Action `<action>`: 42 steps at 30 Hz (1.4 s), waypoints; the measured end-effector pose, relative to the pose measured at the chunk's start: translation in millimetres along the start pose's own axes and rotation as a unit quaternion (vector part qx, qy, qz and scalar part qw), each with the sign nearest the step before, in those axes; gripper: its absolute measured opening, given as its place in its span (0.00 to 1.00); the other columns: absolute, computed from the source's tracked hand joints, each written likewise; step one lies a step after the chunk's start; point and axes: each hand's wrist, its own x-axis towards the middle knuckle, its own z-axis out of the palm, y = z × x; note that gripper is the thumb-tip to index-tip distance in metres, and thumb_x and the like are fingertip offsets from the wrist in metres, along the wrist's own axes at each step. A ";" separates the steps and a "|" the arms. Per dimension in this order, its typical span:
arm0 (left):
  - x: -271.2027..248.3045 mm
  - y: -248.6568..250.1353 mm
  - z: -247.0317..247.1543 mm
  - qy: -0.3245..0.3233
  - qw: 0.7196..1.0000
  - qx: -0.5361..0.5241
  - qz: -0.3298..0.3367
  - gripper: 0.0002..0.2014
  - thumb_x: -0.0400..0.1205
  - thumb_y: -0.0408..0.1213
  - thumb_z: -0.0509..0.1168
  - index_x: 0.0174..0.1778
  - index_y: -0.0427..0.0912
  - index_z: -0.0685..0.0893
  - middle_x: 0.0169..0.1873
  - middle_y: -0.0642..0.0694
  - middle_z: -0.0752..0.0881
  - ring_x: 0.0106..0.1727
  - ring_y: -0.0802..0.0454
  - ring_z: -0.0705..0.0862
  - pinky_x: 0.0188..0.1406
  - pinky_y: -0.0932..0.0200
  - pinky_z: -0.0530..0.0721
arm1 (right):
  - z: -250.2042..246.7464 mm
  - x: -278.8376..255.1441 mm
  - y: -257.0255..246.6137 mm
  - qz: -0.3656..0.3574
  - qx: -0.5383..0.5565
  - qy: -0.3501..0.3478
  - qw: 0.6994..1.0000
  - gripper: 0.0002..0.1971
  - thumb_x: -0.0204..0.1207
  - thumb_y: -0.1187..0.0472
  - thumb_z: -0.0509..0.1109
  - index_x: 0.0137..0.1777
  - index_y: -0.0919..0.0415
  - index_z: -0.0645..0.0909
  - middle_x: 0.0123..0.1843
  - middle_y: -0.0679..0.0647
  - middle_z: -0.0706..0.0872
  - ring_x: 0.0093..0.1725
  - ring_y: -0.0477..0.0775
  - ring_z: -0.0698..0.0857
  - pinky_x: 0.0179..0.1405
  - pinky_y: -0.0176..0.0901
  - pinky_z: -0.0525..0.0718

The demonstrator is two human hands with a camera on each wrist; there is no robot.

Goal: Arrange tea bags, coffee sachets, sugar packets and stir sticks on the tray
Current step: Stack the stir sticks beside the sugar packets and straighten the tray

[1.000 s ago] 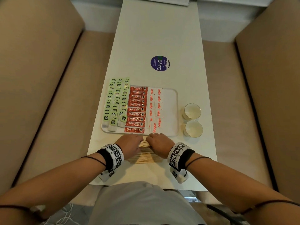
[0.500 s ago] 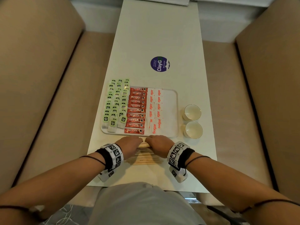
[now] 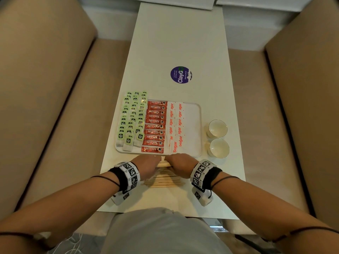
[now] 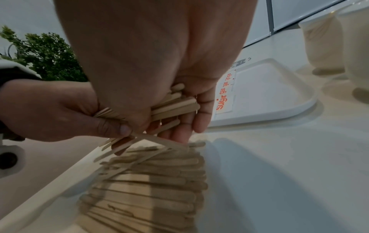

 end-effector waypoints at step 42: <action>11.8 18.3 -53.1 0.068 0.948 -0.309 -0.036 0.12 0.85 0.48 0.65 0.38 0.49 0.79 0.34 0.46 0.84 0.36 0.46 0.82 0.42 0.48 0.82 | -92.5 3.9 3.9 0.075 0.424 0.165 0.887 0.29 0.90 0.40 0.48 0.62 0.57 0.86 0.53 0.54 0.90 0.46 0.48 0.86 0.45 0.37 0.82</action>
